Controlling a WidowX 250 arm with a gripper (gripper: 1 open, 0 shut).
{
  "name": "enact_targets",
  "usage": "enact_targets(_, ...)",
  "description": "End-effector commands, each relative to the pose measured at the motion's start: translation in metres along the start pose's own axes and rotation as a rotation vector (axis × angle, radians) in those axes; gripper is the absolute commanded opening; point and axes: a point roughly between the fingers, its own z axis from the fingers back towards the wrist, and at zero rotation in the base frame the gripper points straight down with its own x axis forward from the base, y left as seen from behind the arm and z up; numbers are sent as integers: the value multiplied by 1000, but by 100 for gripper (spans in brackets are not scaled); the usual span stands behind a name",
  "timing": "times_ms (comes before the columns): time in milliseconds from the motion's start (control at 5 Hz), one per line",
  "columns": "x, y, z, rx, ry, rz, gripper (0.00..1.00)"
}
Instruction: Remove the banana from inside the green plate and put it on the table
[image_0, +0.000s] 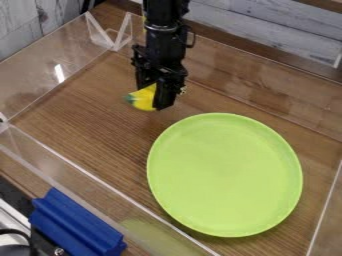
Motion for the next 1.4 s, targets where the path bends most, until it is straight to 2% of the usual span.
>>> enact_targets(0,5,-1,30,52,-86,-8,0)
enact_targets(1200,0,-19,34,70,-62,22,0)
